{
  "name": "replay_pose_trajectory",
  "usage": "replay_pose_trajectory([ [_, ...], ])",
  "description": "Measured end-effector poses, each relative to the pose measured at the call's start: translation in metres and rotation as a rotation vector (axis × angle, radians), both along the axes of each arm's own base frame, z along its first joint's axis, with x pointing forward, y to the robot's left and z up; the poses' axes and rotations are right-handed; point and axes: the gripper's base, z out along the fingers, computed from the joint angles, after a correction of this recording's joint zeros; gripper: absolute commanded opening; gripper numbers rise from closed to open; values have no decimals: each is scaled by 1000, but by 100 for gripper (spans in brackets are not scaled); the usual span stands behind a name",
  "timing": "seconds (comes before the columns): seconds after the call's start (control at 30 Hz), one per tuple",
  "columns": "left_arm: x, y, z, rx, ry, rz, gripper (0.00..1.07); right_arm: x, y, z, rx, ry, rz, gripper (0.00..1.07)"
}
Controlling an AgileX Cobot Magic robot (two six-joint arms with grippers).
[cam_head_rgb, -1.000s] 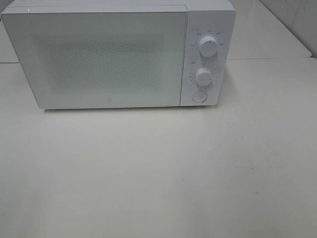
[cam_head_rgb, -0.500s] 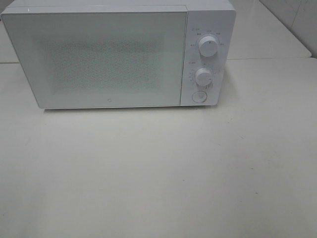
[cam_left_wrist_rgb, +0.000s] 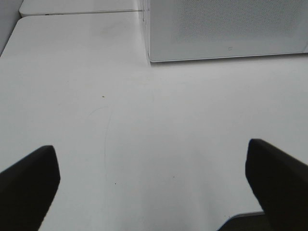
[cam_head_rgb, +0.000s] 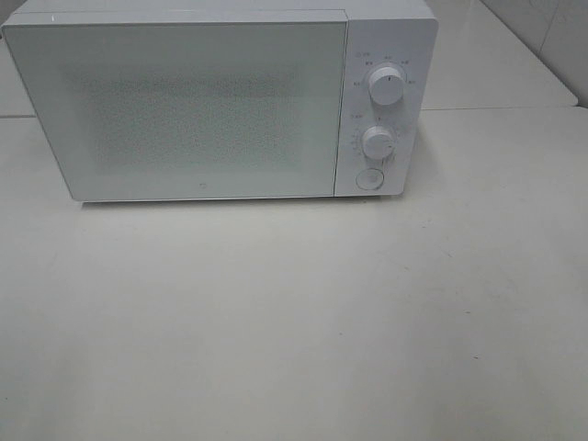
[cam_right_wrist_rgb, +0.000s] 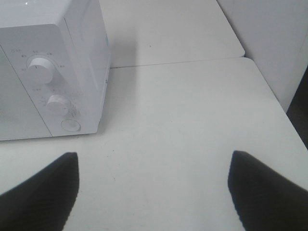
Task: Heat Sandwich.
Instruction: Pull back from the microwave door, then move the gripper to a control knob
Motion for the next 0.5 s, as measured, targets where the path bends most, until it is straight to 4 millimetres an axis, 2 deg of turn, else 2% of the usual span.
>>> replay_pose_trajectory([
  [0.03,0,0,0,0,0,0,98,9,1,0,-1,-3,4,81],
  [0.17,0,0,0,0,0,0,98,22,2,-1,-1,-3,9,80],
  [0.27,0,0,0,0,0,0,98,40,3,-4,0,0,16,79],
  [0.3,0,0,0,0,0,0,98,40,3,-4,0,0,16,79],
  [0.43,0,0,0,0,0,0,98,66,5,-11,6,2,24,78],
  [0.5,0,0,0,0,0,0,98,71,5,-14,8,5,26,77],
])
